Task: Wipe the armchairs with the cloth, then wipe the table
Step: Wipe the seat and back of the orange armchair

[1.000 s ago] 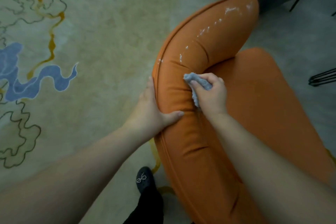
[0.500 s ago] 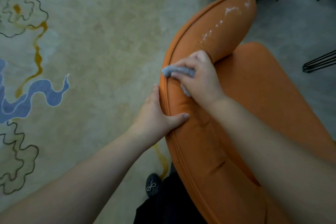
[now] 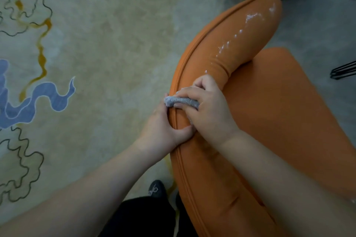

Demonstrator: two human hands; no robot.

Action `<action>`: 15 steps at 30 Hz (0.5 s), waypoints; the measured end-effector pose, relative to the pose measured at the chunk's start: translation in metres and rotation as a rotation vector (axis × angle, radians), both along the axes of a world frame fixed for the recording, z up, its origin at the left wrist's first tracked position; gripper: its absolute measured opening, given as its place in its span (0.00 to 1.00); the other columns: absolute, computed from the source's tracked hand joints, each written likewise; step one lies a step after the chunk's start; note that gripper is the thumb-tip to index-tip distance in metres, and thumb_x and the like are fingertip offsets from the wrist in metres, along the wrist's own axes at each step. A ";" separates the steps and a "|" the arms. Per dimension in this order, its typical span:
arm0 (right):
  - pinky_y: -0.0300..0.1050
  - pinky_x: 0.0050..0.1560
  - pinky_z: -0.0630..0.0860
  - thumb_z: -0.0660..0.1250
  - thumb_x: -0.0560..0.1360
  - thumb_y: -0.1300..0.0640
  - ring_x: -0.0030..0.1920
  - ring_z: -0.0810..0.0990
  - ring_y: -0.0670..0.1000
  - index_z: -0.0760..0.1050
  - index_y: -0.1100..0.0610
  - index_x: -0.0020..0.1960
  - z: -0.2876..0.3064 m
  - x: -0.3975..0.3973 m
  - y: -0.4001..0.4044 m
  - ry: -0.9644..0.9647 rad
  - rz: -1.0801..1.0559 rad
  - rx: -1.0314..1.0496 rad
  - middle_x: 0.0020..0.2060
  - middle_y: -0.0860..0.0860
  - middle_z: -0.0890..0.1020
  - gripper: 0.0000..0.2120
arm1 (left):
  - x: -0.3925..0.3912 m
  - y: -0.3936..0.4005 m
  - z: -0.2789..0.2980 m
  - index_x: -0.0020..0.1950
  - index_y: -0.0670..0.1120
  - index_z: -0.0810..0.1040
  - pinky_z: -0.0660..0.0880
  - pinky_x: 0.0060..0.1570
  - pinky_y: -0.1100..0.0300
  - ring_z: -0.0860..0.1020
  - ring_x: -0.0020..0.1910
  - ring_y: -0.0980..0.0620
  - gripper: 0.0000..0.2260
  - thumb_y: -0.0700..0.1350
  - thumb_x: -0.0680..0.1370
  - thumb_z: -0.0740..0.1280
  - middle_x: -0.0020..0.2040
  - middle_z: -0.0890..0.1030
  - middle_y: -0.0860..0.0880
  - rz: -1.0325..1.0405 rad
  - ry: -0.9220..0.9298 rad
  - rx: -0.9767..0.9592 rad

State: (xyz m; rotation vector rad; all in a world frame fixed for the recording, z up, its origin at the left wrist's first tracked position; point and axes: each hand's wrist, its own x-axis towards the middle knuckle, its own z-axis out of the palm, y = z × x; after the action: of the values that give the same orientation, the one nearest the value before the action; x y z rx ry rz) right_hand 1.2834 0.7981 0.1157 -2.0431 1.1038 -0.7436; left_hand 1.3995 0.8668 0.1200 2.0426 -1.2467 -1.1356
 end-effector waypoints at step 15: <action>0.26 0.49 0.68 0.74 0.70 0.58 0.45 0.73 0.40 0.81 0.50 0.47 -0.007 -0.010 -0.012 -0.039 -0.323 0.172 0.44 0.49 0.69 0.08 | 0.035 -0.032 0.007 0.65 0.50 0.74 0.81 0.43 0.50 0.83 0.45 0.49 0.24 0.45 0.70 0.76 0.55 0.81 0.49 -0.108 0.349 0.170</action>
State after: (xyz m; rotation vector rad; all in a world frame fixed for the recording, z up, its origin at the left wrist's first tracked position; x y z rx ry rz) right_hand 1.2730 0.7861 0.1082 -1.7209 1.4427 -0.8108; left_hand 1.4348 0.8349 0.1270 1.8041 -1.1262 -1.6167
